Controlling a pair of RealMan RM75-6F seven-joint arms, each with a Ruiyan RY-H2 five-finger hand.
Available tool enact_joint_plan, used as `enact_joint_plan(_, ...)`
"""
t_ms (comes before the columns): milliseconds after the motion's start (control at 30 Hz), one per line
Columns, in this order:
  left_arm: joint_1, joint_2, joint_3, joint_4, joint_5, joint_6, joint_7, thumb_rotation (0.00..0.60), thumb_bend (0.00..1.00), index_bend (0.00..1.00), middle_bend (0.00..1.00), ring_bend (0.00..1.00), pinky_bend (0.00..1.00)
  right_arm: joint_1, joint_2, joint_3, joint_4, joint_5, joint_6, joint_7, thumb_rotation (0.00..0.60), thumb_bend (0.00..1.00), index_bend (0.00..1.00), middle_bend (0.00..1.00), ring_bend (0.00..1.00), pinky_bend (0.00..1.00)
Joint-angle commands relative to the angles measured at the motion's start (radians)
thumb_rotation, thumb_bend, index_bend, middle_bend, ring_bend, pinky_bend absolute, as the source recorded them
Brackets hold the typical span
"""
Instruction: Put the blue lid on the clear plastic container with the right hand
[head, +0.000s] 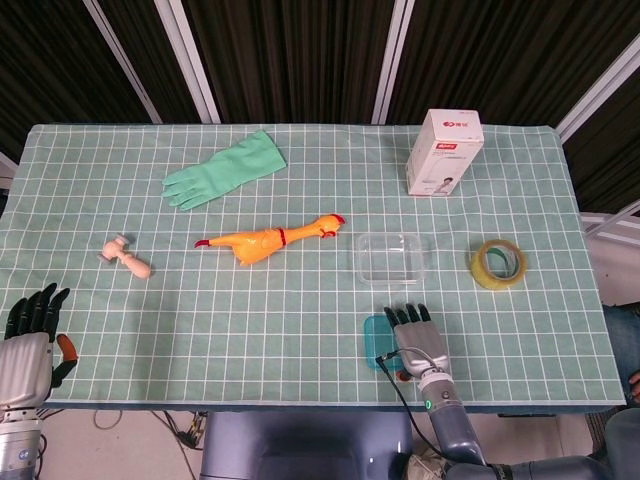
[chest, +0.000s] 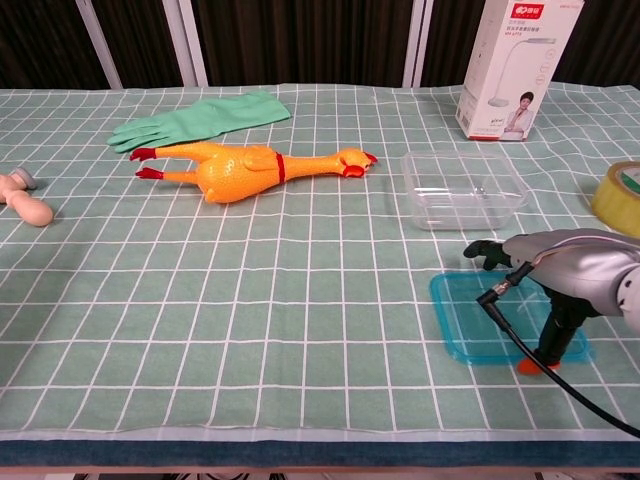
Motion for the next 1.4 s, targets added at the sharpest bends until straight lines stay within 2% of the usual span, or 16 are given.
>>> enact_joint_plan(33, 0.0, 0.0, 0.0, 0.0, 0.0, 0.001, 0.0, 0.6, 0.8, 0.09, 0.0, 0.0, 0.0, 0.001, -0.001, -0.001, 0.001, -0.001, 0.0, 0.001, 0.6, 0.12, 0.0, 0.17, 0.0, 0.0)
enact_joint_plan(1400, -0.001, 0.001, -0.001, -0.003, -0.006, 0.003, 0.0, 0.6, 0.8, 0.09, 0.0, 0.0, 0.0, 0.03, -0.016, 0.005, 0.019, 0.05, -0.013, -0.01, 0.6, 0.12, 0.0, 0.2, 0.0, 0.0)
